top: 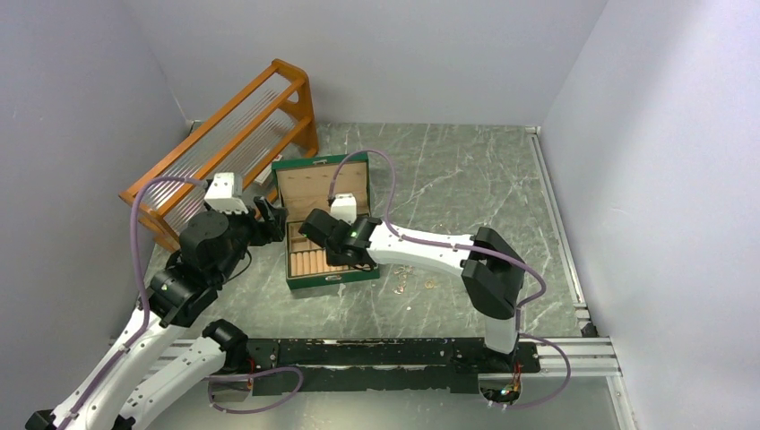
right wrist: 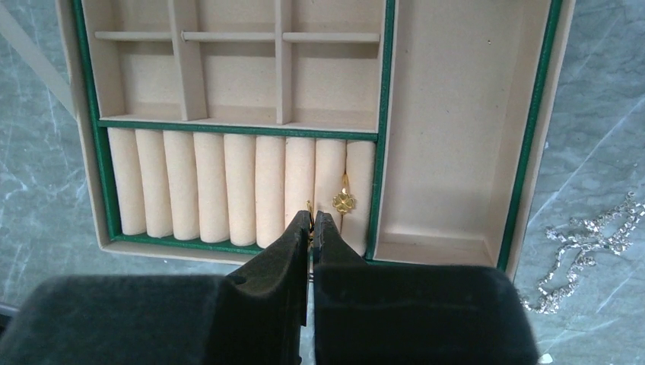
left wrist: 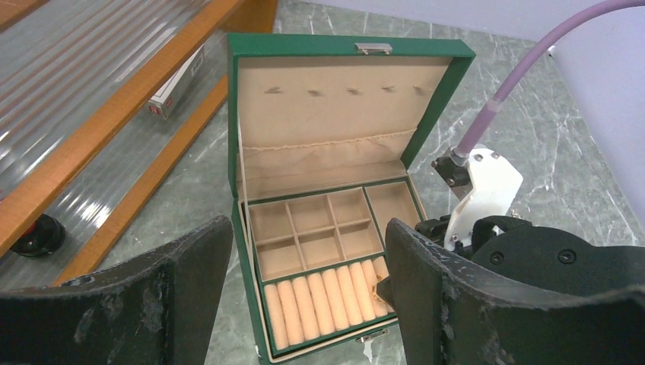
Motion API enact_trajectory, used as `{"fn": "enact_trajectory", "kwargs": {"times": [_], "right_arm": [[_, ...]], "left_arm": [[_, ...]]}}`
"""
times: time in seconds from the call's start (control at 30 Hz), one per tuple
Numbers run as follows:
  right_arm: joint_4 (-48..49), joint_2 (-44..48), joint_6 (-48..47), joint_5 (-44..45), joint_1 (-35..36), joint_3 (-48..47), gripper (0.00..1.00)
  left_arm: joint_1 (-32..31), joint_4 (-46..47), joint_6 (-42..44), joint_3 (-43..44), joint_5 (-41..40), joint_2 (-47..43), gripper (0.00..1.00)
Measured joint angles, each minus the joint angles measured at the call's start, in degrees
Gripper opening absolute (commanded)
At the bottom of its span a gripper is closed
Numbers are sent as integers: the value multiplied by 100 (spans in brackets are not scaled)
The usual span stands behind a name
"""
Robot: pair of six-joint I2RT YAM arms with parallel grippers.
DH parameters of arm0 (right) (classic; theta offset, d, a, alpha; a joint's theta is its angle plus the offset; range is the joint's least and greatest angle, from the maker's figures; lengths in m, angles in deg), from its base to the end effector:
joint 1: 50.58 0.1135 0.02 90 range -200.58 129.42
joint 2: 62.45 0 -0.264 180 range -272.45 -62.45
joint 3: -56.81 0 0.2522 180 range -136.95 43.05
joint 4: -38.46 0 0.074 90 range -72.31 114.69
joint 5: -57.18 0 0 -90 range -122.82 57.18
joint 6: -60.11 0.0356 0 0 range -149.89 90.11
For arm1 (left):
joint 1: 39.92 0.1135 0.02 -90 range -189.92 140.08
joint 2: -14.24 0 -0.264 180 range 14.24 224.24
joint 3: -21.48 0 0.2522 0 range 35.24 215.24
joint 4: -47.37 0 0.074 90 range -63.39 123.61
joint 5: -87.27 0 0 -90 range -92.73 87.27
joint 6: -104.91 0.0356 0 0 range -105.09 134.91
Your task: Organize the mixed jewelry
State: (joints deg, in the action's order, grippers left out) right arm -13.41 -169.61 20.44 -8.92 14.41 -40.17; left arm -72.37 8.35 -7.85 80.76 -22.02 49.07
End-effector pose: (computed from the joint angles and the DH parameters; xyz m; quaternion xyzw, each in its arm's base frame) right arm 0.1805 0.3528 0.2271 -0.0715 0.9480 0.0921 0.2962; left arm 0.1219 -0.0636 0.3416 -0.0363 0.7858 -0.1620 0.5958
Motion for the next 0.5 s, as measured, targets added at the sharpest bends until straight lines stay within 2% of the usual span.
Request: {"fn": "enact_trajectory", "kwargs": {"times": [0.5], "right_arm": [[-142, -348, 48, 76, 2, -313, 0]], "left_arm": [[0, -35, 0, -9, -28, -46, 78]]}}
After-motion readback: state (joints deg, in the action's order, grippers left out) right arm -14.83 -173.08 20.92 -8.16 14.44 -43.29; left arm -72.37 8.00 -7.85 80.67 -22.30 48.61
